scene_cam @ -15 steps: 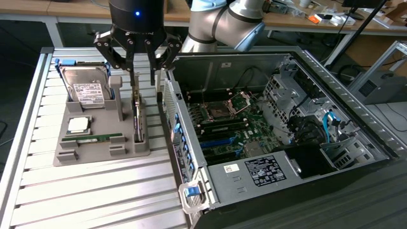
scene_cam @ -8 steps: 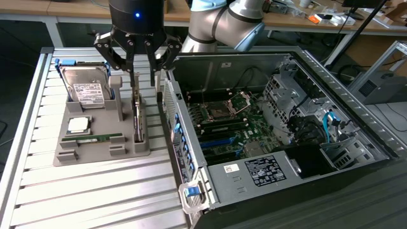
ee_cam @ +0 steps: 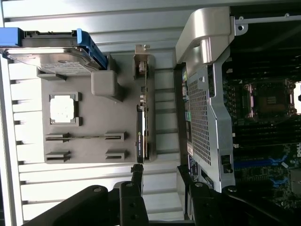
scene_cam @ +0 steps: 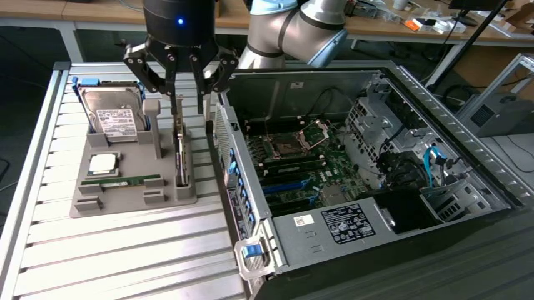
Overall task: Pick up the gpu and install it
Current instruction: 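Pick up the gpu and move the gpu toward the slot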
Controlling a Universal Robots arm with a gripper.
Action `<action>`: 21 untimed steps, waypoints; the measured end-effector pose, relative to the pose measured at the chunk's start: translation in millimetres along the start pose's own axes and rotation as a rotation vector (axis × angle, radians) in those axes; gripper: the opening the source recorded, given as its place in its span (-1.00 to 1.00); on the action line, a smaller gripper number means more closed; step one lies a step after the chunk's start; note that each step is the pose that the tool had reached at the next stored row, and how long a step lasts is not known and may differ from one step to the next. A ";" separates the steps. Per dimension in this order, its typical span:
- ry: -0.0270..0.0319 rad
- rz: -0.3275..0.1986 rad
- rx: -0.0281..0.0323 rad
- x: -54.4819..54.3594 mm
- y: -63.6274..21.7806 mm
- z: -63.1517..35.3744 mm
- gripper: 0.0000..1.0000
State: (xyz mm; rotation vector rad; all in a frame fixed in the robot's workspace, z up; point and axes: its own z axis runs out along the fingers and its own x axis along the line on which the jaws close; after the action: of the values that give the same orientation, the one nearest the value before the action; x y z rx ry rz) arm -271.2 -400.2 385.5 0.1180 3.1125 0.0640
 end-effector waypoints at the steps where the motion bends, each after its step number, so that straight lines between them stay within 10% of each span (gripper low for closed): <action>1: 0.0000 0.000 0.0000 0.0 0.0 0.2 -0.16; 21: 0.0000 0.000 0.0000 0.1 -0.2 3.6 -0.16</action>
State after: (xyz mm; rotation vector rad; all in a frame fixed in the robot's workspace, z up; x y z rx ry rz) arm -271.2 -400.3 381.9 0.1179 3.1125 0.0640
